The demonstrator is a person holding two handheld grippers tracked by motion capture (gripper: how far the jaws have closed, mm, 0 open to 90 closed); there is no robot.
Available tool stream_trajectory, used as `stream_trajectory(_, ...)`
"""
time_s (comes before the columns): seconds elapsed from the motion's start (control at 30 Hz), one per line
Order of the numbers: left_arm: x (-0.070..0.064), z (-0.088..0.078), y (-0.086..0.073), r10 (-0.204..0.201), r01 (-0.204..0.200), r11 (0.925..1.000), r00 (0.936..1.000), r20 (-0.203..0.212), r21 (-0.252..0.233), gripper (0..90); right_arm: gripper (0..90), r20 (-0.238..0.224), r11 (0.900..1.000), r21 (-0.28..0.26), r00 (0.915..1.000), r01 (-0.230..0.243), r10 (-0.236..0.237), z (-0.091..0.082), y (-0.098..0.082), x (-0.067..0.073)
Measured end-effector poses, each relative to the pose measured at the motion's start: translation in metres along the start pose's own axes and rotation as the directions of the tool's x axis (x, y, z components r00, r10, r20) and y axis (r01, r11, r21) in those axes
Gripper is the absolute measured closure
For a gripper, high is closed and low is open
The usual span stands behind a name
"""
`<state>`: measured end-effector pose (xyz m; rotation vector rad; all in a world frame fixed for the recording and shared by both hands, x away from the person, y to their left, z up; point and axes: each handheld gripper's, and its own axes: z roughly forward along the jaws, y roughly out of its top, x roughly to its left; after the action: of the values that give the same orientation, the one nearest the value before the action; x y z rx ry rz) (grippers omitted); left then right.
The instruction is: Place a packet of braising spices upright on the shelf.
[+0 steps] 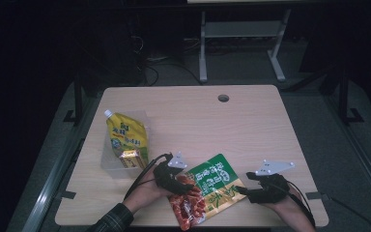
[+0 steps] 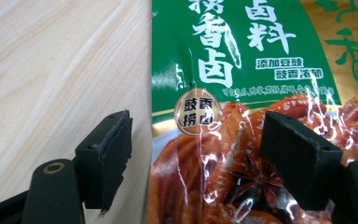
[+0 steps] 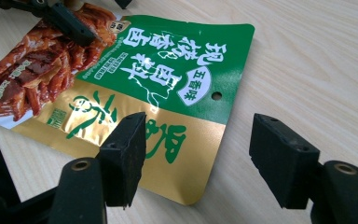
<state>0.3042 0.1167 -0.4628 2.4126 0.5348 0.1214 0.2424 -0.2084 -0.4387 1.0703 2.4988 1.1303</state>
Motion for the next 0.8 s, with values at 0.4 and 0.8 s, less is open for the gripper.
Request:
stream_trajectory(0.4,-0.018,-0.002,0.008,0.026,-0.025,0.9986,0.9997,-0.004,0.046,61.6,35.9,0.001,1.0,-0.01,1.0,0.003,-0.003,0.0,0.001,-0.003)
stream_trajectory(0.8,-0.019,-0.003,0.008,0.018,-0.018,0.9996,0.9997,0.013,0.021,89.1,25.8,-0.008,1.0,-0.026,0.9999,-0.012,0.012,0.001,0.003,-0.005)
